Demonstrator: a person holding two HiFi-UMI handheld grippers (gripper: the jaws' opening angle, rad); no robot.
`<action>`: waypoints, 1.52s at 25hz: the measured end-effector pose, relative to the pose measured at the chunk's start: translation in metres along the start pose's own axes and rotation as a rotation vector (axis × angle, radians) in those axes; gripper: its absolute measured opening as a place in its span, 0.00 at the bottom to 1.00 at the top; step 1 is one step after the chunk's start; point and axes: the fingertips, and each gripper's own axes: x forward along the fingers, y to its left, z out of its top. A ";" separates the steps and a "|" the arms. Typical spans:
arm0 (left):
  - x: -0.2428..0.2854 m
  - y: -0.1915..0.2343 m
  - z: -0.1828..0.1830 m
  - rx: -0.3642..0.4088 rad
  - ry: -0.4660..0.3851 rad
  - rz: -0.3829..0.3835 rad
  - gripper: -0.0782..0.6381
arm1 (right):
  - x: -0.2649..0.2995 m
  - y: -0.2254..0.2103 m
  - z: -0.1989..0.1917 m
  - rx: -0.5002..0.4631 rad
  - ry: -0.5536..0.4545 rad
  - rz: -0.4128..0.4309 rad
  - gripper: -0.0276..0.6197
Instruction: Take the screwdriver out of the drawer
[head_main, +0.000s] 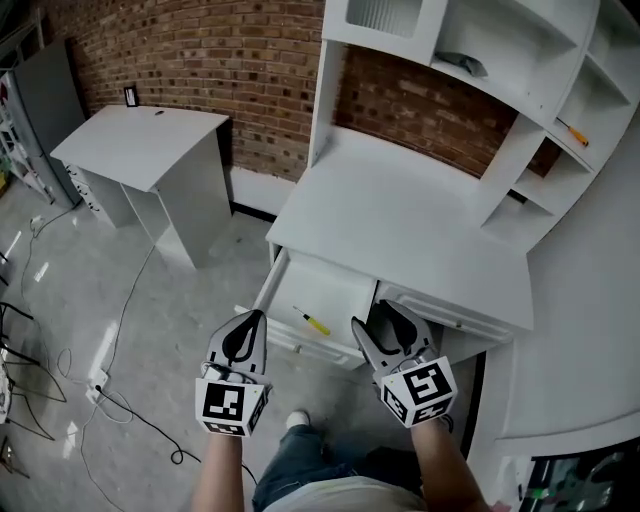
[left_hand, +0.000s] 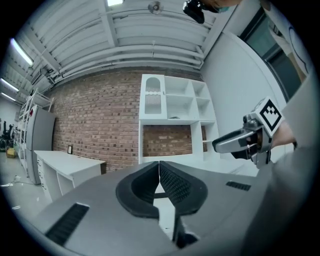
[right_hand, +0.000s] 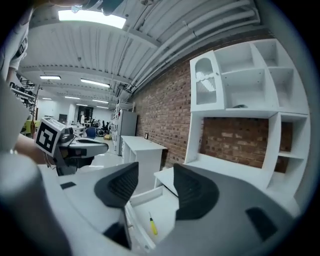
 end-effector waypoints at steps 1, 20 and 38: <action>0.008 0.006 -0.003 -0.006 0.005 0.001 0.13 | 0.011 -0.003 -0.003 0.000 0.015 0.008 0.38; 0.112 0.069 -0.115 -0.108 0.232 0.141 0.13 | 0.189 -0.017 -0.241 0.023 0.606 0.341 0.43; 0.143 0.090 -0.175 -0.141 0.383 0.216 0.13 | 0.230 0.018 -0.415 -0.094 1.008 0.532 0.34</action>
